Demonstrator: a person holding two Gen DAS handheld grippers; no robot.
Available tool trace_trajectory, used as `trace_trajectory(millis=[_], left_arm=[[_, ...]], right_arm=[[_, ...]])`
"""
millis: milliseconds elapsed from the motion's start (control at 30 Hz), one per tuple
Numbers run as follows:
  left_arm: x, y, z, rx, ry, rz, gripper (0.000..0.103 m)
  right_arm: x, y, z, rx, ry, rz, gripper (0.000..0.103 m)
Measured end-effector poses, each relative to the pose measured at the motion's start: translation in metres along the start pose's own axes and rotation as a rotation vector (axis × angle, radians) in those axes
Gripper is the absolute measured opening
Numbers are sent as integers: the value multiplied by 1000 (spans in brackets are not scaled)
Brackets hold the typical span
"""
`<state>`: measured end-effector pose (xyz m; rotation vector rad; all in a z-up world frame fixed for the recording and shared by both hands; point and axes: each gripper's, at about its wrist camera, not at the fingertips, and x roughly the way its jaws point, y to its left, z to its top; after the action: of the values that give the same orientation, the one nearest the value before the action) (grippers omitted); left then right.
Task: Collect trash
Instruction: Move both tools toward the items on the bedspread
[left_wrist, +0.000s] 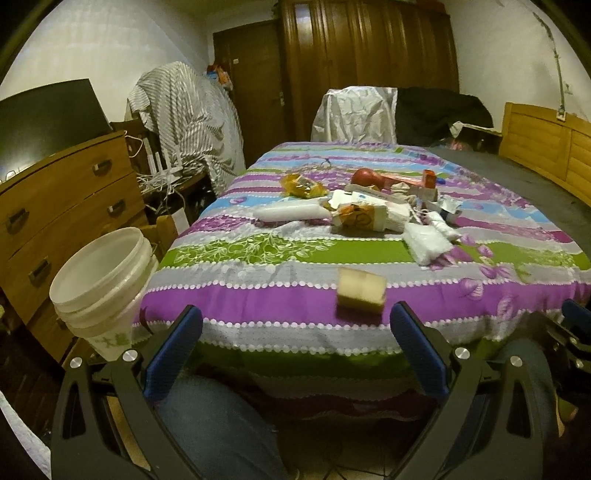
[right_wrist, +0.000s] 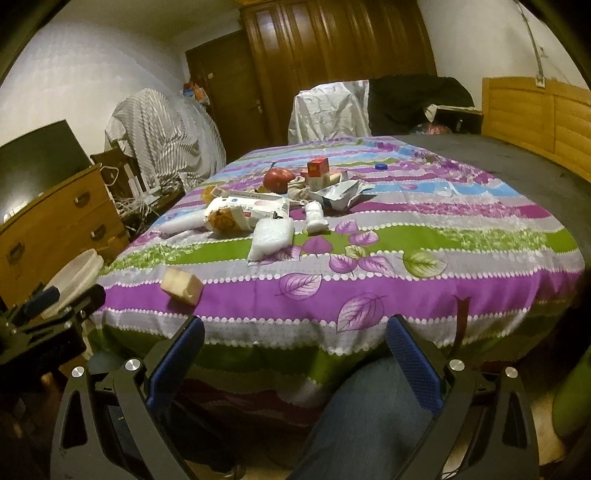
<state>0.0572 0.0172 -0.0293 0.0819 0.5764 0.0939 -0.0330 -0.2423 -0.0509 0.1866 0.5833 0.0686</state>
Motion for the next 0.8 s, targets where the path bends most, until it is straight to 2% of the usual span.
trace_trajectory(millis=[300,800], left_arm=[[21,-2,4,3,53,3,98],[46,10,16,-26,99,32,98]], right_arm=[[22,9,8,-72,21,-6,98],[50,19,18,-106,58,30,98]])
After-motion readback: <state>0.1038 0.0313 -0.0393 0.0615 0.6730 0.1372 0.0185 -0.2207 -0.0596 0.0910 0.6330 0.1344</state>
